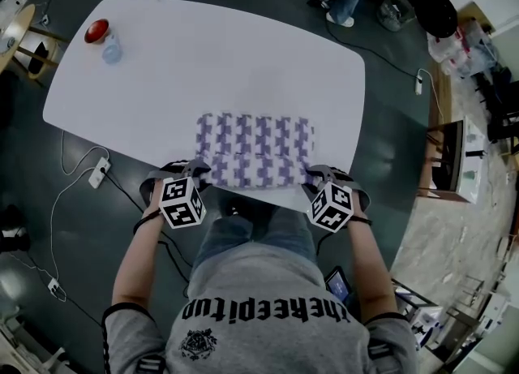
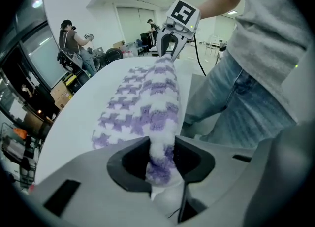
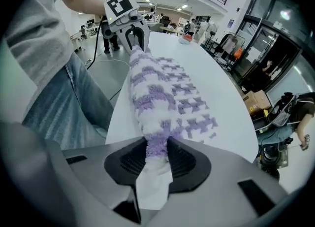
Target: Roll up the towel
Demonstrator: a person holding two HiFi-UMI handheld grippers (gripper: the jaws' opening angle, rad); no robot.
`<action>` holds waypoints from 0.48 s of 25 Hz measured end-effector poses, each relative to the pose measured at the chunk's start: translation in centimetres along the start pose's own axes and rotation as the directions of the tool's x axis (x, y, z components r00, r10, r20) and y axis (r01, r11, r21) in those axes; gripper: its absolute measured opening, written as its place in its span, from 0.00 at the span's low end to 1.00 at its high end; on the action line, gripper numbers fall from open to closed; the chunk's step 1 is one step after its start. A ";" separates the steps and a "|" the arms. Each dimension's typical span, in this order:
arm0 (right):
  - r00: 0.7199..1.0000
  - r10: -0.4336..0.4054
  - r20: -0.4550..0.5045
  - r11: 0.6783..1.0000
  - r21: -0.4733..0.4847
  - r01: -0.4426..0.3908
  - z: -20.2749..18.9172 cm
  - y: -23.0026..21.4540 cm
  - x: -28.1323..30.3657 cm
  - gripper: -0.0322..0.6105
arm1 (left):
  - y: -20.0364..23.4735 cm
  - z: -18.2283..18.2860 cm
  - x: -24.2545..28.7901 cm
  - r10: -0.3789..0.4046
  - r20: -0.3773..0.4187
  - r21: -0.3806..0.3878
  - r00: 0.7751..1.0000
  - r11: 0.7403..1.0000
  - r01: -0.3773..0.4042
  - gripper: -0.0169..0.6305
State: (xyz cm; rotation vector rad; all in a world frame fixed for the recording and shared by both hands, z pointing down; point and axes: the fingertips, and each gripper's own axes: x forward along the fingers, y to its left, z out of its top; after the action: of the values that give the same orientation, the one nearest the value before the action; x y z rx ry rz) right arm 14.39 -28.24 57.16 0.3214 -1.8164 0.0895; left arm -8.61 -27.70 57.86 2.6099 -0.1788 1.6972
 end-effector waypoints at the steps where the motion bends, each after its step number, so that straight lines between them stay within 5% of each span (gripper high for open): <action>1: 1.000 0.010 0.002 1.000 0.011 -0.010 0.1 0.0 0.1 0.22 | 0.0 -0.1 0.0 -0.005 0.001 0.000 1.000 1.000 0.005 0.23; 12: 0.993 0.041 0.112 0.985 0.165 -0.060 0.8 -2.5 -1.7 0.26 | 2.6 1.1 -1.1 -0.055 0.099 -0.092 0.994 0.994 0.064 0.26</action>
State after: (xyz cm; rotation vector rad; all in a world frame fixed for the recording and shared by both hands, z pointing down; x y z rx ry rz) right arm 14.70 -30.54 55.07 0.4056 -1.9292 0.2664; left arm -8.38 -30.32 56.26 2.6019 -0.1768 1.5069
